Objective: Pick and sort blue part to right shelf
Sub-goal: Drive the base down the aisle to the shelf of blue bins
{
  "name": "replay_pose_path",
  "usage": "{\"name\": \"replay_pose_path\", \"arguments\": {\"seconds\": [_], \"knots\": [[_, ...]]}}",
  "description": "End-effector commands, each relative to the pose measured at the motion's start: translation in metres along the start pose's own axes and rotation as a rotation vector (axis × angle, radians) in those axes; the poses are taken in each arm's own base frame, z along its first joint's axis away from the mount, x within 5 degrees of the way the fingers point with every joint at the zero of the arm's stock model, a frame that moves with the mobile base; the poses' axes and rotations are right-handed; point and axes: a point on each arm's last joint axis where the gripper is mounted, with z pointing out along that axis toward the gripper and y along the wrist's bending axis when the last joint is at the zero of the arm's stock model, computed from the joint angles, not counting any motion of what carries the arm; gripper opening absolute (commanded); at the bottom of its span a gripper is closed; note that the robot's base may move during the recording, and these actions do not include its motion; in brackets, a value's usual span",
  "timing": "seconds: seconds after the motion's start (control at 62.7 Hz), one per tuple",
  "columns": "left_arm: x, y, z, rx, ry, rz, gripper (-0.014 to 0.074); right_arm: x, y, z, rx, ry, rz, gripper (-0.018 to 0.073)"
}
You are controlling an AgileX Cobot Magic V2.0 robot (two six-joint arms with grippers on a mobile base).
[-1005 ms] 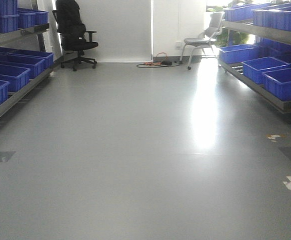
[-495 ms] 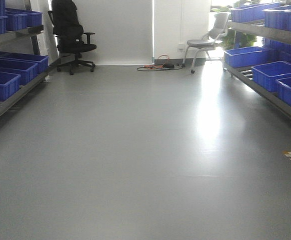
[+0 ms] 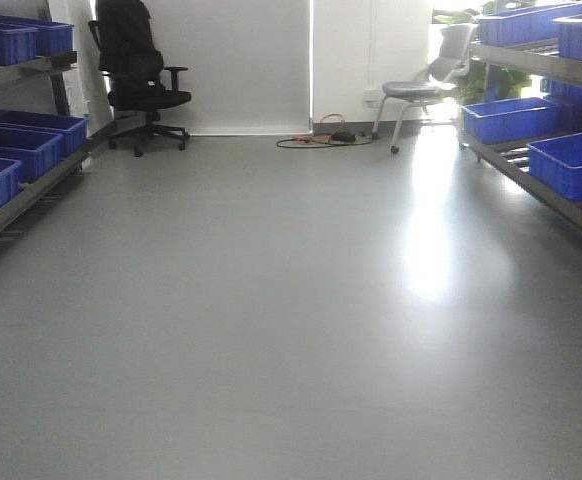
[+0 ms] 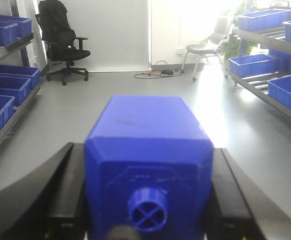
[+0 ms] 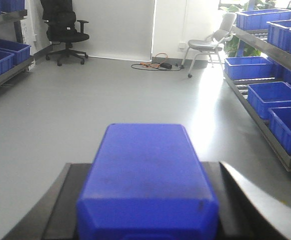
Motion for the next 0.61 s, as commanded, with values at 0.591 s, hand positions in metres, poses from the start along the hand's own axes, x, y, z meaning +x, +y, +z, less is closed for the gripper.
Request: {"name": "replay_pose_path", "arguments": {"seconds": [0.591], "knots": [[-0.0168,0.0006,-0.0012,-0.005,-0.109,-0.009,0.0333,-0.0174,-0.0007,-0.0014,0.008,-0.115,-0.009,0.0382]]}}
